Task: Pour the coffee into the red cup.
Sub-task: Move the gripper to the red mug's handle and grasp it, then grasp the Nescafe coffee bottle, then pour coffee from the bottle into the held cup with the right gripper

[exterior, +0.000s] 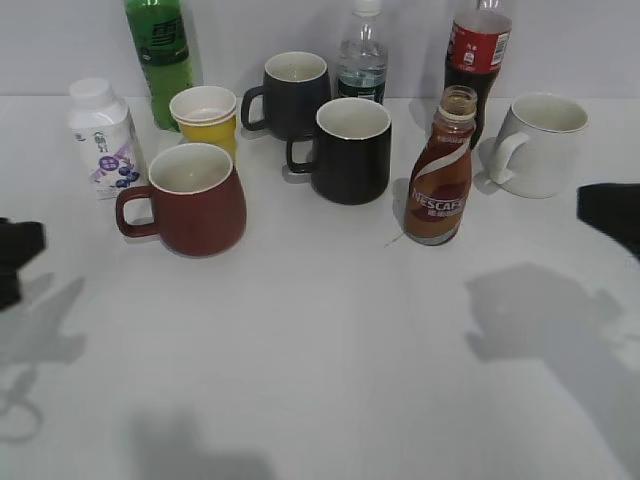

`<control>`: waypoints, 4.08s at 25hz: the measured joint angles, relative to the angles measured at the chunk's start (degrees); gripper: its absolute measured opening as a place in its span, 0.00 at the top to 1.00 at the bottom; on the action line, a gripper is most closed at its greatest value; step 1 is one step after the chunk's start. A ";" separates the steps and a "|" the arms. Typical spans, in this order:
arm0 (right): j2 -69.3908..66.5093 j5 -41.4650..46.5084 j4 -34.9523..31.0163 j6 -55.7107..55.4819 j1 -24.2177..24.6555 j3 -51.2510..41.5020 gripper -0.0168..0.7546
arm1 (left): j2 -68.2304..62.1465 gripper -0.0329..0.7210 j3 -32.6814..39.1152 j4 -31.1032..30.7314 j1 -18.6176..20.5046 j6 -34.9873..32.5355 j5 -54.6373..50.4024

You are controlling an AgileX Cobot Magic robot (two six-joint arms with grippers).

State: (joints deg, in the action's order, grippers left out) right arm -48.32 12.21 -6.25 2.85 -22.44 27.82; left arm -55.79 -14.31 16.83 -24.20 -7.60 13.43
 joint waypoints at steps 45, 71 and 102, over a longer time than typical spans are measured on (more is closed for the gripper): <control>-23.53 -35.97 0.18 0.95 -0.07 -1.73 0.24 | -57.28 0.62 -15.70 -9.00 1.64 0.84 53.43; -54.02 -60.41 13.47 -8.52 -0.07 2.81 0.15 | -50.67 0.86 -14.79 -13.89 0.00 0.41 48.46; -51.80 -55.23 18.07 8.35 -0.07 10.90 0.31 | -50.49 0.86 -19.30 -28.19 -6.50 4.20 47.40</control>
State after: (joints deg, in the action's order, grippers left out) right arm -100.12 -43.01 11.82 11.21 -22.51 38.72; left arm -106.28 -33.60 -11.36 -30.70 -3.40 60.82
